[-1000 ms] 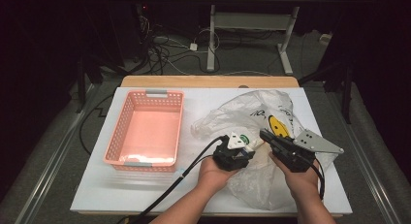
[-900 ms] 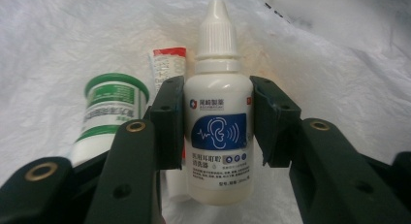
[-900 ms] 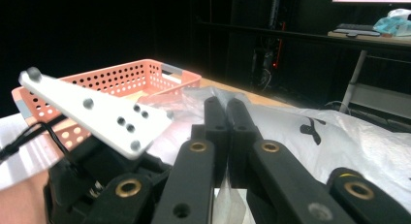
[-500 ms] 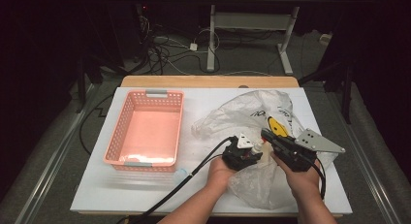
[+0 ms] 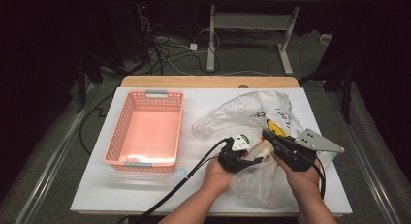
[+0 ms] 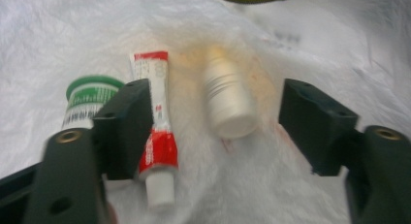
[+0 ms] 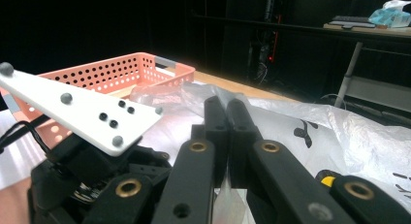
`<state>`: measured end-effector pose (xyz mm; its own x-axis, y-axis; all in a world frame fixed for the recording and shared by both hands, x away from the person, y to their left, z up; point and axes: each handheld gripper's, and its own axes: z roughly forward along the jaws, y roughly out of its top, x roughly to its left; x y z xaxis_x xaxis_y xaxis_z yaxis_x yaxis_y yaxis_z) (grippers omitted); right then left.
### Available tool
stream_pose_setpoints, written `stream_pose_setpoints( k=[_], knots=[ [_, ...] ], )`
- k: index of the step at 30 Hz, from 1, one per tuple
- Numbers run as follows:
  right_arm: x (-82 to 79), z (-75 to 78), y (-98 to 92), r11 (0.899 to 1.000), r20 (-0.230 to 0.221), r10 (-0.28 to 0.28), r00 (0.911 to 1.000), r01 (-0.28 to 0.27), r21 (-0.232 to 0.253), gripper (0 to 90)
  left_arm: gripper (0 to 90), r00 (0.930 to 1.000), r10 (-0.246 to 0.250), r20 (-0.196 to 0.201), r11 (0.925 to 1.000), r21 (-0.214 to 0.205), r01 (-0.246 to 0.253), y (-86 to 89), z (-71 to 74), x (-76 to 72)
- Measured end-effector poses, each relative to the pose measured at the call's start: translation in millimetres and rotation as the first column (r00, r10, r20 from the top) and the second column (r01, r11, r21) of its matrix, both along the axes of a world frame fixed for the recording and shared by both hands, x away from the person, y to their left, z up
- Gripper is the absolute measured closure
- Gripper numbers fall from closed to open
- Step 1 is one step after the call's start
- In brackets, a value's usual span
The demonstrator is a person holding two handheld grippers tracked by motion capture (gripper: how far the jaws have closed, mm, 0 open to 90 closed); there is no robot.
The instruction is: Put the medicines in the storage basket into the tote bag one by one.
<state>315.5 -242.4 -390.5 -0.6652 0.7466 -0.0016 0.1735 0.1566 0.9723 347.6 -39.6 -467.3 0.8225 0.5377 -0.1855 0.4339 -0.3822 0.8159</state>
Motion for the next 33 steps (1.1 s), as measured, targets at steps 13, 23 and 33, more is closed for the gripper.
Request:
stream_pose_setpoints(
  k=[13,23,33],
  knots=[
    [-0.4,-2.2,0.0,1.000,-0.007,-0.006,1.0000,0.006,-0.014,90.0,20.6,0.9999,-0.011,0.002,0.9982,0.060,0.011,46.3,-0.6,-18.5],
    [-1.0,-4.2,-0.7,1.000,-0.011,-0.011,0.9999,0.011,-0.024,90.0,20.6,0.9997,0.016,0.016,0.9929,0.118,-0.018,73.7,-7.9,-35.1],
    [-1.9,-2.6,-3.8,1.000,-0.007,-0.019,0.9998,0.018,-0.023,90.0,20.8,0.9963,0.074,-0.042,0.9801,0.187,-0.065,85.3,-21.4,-31.1]
  ],
)
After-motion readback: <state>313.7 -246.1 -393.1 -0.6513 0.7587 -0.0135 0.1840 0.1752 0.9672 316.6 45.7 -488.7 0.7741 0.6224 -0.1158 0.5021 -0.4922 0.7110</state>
